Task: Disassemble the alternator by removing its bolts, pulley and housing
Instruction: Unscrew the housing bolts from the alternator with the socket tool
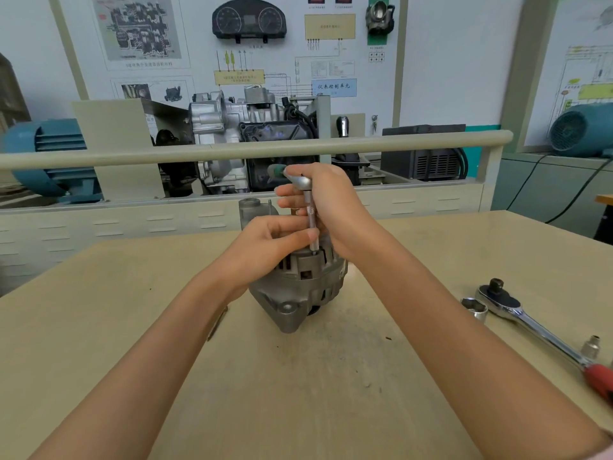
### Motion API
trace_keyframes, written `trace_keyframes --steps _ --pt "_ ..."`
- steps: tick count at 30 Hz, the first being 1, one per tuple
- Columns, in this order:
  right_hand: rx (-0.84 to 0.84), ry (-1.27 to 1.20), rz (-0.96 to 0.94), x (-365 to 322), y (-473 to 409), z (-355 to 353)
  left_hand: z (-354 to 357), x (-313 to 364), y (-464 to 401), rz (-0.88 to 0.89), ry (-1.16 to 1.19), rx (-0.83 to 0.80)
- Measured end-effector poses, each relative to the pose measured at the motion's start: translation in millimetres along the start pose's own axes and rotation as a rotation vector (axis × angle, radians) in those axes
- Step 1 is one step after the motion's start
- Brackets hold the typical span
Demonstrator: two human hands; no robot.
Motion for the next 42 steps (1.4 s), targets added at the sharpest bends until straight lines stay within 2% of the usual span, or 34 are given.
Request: trace_keyframes --steps 5,9,11,13,15,18,25,27,30,33,38,40,42 --pt "0.002 -0.093 0.049 2 1 3 -9 -2 -4 -0.034 0.027 0.123" --pt "0.155 0.173 -0.202 -10 4 1 -12 4 -7 -0.011 -0.122 0.205" --pt "0.163 0.169 -0.233 -10 4 3 -11 4 -9 -0.039 -0.144 0.179" --pt "0.161 0.055 -0.123 -1 -2 1 -8 2 -13 -0.08 -0.13 0.092" --pt "0.111 -0.089 0.044 9 -4 2 -5 -3 -14 -0.128 -0.104 -0.021" --pt "-0.041 -0.16 0.094 6 -1 8 -1 -7 -11 -0.147 -0.046 -0.128" --pt "-0.331 -0.209 0.073 -4 7 16 -5 -6 -10 -0.128 0.0 -0.055" --pt "-0.369 -0.246 0.079 -3 8 16 -5 -5 -11 -0.126 -0.001 -0.033" --pt "-0.298 -0.257 0.084 -1 6 14 -5 -5 -11 -0.121 0.0 -0.019" --pt "-0.101 -0.139 0.048 0 2 8 -6 -6 -11 -0.113 0.008 -0.013" --pt "0.209 0.013 -0.131 -2 5 -8 -5 -2 -10 -0.064 -0.057 0.041" --pt "0.228 0.022 -0.139 -4 7 -10 -5 -4 -11 -0.069 -0.07 0.028" --pt "0.154 -0.04 -0.091 -3 5 -6 -4 -5 -10 -0.073 -0.039 0.001"
Point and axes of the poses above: each hand's wrist, its own y-axis away from the middle knuckle, its own z-axis out of the palm, x = y × z, the point moved 10 cm from there along -y, towards the middle knuckle, and after that the axes turned 1 degree about z, right-handed, at the moved point
